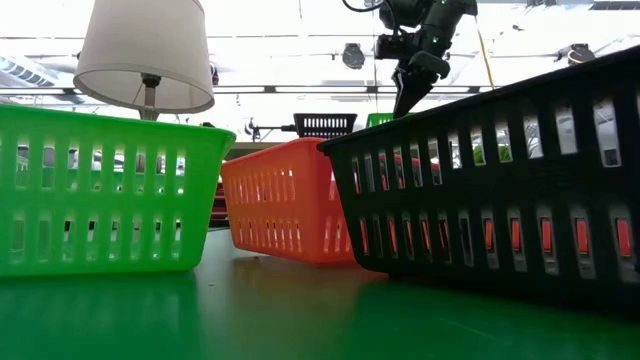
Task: Stack baskets on shelf by color
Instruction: Adjust the green basket on the shelf
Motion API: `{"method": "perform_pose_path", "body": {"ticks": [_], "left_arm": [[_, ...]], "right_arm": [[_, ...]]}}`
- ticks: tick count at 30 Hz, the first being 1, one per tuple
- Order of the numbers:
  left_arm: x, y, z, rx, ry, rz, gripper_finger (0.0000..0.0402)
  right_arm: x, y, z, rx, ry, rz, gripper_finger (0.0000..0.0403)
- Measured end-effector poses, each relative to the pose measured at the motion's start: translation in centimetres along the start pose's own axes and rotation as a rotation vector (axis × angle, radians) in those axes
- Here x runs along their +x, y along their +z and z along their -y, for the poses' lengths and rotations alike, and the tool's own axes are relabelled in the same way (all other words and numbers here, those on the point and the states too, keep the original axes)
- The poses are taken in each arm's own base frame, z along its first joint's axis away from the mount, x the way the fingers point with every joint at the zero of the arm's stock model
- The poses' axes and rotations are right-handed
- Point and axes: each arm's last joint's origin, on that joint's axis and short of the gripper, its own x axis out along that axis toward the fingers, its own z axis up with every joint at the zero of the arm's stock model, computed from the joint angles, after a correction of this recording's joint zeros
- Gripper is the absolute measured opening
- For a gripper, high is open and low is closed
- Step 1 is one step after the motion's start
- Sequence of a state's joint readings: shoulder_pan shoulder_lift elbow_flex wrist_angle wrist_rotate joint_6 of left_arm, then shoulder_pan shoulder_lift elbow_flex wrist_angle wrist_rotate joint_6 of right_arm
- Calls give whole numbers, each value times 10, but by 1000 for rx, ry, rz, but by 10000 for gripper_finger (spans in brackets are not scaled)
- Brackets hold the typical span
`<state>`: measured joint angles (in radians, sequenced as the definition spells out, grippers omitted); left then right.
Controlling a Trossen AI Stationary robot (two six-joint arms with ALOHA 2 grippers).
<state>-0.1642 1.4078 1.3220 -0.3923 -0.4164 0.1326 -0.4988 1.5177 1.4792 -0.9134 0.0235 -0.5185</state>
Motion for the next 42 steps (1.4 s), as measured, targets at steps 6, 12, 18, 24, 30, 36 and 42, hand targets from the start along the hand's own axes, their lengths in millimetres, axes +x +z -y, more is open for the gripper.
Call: {"method": "perform_pose_path", "body": {"ticks": [6,12,18,24,30,36,42], "left_arm": [[0,0,0,0,0,0,147],[0,0,0,1,-1,0,147],[0,0,0,4,-1,0,147],[0,0,0,15,0,0,147],[0,0,0,14,0,0,147],[0,0,0,13,0,0,147],[0,0,0,13,0,0,147]], "right_arm": [[0,-1,-1,-28,6,-10,45],[0,-2,-1,-52,10,-17,45],[0,-2,-1,-73,10,-17,45],[0,-2,-1,-87,10,-17,39],[0,-2,-1,-82,10,-16,10],[0,-2,-1,-90,12,-16,17],[0,-2,-1,-88,12,-16,16]]}}
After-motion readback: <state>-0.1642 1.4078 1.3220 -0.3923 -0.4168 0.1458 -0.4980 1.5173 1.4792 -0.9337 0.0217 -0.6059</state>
